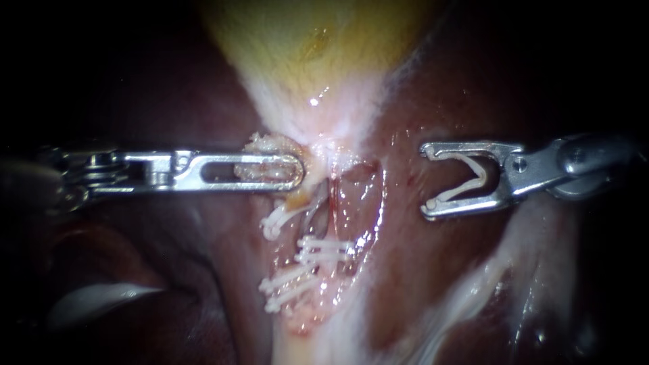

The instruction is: Clipping third clip right tube

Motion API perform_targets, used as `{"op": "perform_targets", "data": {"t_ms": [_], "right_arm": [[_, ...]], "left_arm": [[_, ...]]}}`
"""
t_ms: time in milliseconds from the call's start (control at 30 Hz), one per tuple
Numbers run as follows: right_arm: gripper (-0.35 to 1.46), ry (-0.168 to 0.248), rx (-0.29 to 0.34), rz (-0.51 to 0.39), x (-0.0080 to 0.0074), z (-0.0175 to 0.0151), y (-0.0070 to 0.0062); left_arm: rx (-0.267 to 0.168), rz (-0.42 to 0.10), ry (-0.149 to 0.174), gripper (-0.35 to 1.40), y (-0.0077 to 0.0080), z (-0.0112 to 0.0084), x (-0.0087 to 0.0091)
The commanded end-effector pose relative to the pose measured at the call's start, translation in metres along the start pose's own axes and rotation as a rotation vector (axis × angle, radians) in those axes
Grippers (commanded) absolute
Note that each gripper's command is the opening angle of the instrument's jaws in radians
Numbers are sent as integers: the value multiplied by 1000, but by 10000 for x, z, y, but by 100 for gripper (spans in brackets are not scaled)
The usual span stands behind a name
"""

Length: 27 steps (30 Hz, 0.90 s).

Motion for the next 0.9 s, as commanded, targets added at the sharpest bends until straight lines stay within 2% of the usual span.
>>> {"op": "perform_targets", "data": {"t_ms": [33,300,467,633,700,900], "right_arm": [[48,0,0,0,0,0,0],[48,0,0,0,0,0,0],[48,0,0,0,0,0,0],[48,0,0,0,0,0,0],[48,0,0,0,0,0,-1],[48,0,-1,0,1,1,-1]], "left_arm": [[0,0,0,-35,0,0,0],[0,0,1,-35,0,-2,0],[5,-3,8,-35,-2,-11,-7],[-9,-14,3,-35,-10,-35,-25],[-8,-27,-13,-35,-15,-49,-36],[-7,-15,-64,-35,-27,-88,-66]]}}
